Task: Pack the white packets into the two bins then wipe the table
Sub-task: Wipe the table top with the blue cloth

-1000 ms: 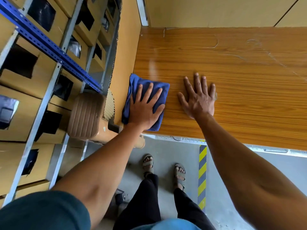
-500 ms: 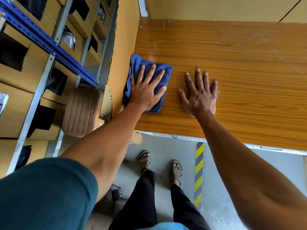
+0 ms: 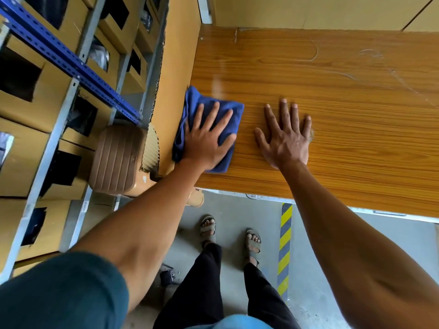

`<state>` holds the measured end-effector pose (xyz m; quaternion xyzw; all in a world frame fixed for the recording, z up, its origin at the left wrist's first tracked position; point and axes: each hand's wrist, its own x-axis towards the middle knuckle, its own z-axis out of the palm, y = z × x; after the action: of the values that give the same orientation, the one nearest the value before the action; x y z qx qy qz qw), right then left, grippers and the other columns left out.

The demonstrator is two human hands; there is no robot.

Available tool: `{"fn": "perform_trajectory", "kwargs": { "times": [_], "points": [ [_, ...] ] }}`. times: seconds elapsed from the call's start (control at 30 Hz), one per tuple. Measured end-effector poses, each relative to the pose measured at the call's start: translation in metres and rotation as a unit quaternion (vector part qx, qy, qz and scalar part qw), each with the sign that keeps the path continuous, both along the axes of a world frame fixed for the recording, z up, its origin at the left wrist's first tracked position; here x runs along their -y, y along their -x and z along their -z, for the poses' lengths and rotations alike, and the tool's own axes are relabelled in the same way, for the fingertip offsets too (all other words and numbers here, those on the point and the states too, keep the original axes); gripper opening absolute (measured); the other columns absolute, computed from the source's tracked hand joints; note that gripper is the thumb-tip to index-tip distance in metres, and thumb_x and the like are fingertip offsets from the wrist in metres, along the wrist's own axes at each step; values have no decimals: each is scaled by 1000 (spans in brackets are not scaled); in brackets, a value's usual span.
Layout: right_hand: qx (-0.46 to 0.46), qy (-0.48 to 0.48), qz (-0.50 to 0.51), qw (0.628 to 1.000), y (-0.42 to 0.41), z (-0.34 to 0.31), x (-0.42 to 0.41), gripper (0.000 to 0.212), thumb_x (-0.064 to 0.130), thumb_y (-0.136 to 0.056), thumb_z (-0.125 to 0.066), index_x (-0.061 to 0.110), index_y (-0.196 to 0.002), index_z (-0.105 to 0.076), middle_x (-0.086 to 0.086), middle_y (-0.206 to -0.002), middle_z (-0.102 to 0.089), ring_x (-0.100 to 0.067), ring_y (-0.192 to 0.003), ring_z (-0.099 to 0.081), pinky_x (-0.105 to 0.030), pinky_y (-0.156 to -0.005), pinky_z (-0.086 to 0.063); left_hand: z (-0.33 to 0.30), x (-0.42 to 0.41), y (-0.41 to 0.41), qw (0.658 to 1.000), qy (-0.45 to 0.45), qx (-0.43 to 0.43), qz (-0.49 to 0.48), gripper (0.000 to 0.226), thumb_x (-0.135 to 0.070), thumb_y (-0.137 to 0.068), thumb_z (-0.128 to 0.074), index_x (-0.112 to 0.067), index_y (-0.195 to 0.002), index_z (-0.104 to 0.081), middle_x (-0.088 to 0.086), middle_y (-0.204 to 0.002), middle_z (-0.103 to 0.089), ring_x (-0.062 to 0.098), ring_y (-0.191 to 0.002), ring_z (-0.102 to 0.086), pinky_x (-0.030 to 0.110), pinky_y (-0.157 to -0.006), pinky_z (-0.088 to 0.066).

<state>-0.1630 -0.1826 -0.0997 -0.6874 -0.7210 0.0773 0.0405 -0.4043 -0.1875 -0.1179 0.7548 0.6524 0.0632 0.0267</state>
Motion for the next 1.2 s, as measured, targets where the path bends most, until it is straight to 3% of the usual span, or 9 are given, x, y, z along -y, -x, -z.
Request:
{"fn": "perform_trajectory", "kwargs": {
  "times": [0.13,0.4,0.53,0.73,1.0,1.2],
  "points": [
    [4,-2,0,1000,0,1,1,74,75,-103,-14,39,-168,-6,0,-178,2,-27,-163,3,-62,-128,-2,-6,-32,-12,999,19,-13,-22,71,-75,-100,-30,-47,-165,-25,-8,-177,-15,32,-163,-11,70,-121,-20],
    [1,7,-4,1000,-1,-2,1,74,75,-103,-12,39,-168,-3,-1,-177,6,-27,-163,7,-62,-128,-1,-2,66,3,1000,18,-10,5,70,-73,-103,-32,-43,-166,-23,-6,-178,-9,34,-164,-5,66,-121,-22],
    [-1,3,-2,1000,0,-1,0,74,74,-104,-13,39,-168,-5,-1,-177,4,-27,-163,5,-62,-128,-2,-7,23,-8,999,39,-13,-28,72,-78,-101,-27,-49,-166,-19,-9,-178,-8,32,-164,-5,70,-121,-20],
    [4,-2,-2,1000,-3,3,-1,72,72,-105,-13,39,-168,-5,0,-177,5,-26,-163,6,-61,-128,-2,-20,-71,-31,993,96,10,-61,75,-84,-97,-13,-53,-165,-3,-12,-178,4,30,-163,8,73,-123,-4],
    [-3,-2,-2,1000,-2,0,-1,72,72,-105,-13,39,-168,-6,0,-177,4,-27,-163,4,-62,-128,-2,-8,50,-6,998,47,-1,-30,72,-77,-102,-29,-47,-166,-17,-8,-178,-6,32,-164,-3,68,-120,-24],
    [-7,-3,0,1000,0,3,-1,72,72,-104,-14,38,-168,-6,-1,-177,3,-27,-163,4,-61,-128,-1,-11,-8,-22,995,57,6,-85,73,-80,-100,-24,-51,-165,-15,-10,-178,-6,32,-164,-3,69,-122,-17]
  ]
}}
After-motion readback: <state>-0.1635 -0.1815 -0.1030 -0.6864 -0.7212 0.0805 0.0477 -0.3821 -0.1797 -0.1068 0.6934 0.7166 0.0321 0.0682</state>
